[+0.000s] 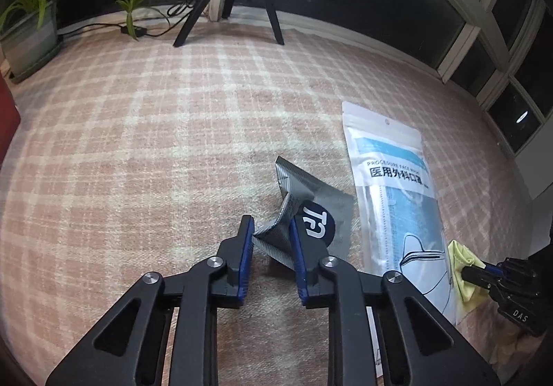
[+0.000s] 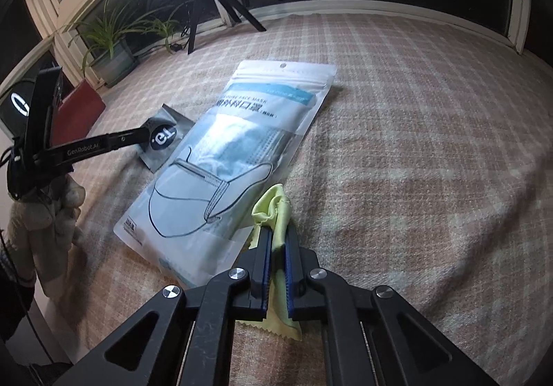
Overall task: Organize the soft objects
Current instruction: 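Close the left tool on the grey printed pouch, then carry the cloth and grey pouch into the red-brown box and release both, then withdraw both open tools from the box toward the face-mask bag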
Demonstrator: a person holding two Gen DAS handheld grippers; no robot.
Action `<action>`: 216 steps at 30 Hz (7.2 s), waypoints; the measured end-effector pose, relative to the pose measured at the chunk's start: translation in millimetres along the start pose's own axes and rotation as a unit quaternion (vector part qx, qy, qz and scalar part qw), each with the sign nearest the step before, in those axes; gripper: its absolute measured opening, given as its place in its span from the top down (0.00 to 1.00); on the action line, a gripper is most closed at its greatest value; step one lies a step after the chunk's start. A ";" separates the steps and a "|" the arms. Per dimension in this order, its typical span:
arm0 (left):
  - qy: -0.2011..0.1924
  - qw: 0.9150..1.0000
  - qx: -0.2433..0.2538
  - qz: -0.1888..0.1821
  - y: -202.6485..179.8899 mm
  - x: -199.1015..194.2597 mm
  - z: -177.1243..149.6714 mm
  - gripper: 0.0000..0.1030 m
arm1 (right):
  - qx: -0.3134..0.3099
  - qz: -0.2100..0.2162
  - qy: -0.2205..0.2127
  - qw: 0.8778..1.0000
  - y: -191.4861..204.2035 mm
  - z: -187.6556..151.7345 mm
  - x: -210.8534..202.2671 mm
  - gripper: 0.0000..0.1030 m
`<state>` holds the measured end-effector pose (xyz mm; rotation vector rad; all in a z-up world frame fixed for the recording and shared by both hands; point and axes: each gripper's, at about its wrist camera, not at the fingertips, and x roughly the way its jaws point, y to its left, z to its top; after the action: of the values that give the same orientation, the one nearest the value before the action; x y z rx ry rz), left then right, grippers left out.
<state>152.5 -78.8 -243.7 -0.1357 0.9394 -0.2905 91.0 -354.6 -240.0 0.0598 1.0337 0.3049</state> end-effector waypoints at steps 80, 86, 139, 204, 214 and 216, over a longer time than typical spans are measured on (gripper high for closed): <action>-0.110 0.993 -0.030 -0.006 48.3 -119.0 20.4 0.91 | -0.065 0.057 -0.093 0.992 91.4 69.9 -62.4 0.94; -0.135 0.989 -0.056 0.011 83.7 -161.4 13.2 0.91 | -0.111 0.104 -0.106 0.983 158.5 93.1 -60.4 0.94; -0.159 0.963 -0.184 0.119 304.1 -269.2 -45.9 0.72 | -0.247 0.221 -0.030 0.943 503.7 160.3 65.1 0.58; 0.001 0.970 -0.236 -0.058 -29.1 -113.6 -81.7 0.52 | 0.010 0.218 0.064 0.974 -83.7 158.2 37.5 0.34; 0.017 0.958 -0.276 -0.075 -55.4 -78.6 -90.5 0.52 | 0.019 0.238 0.110 0.965 -107.8 171.5 87.7 0.38; 0.017 0.957 -0.280 -0.075 -56.4 -73.7 -89.4 0.52 | 0.014 0.238 0.112 0.965 -106.7 173.1 91.7 0.39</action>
<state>28.6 -109.1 -225.4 -0.7279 1.0288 -0.1580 305.5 -415.0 -248.2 0.3087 1.2431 0.7482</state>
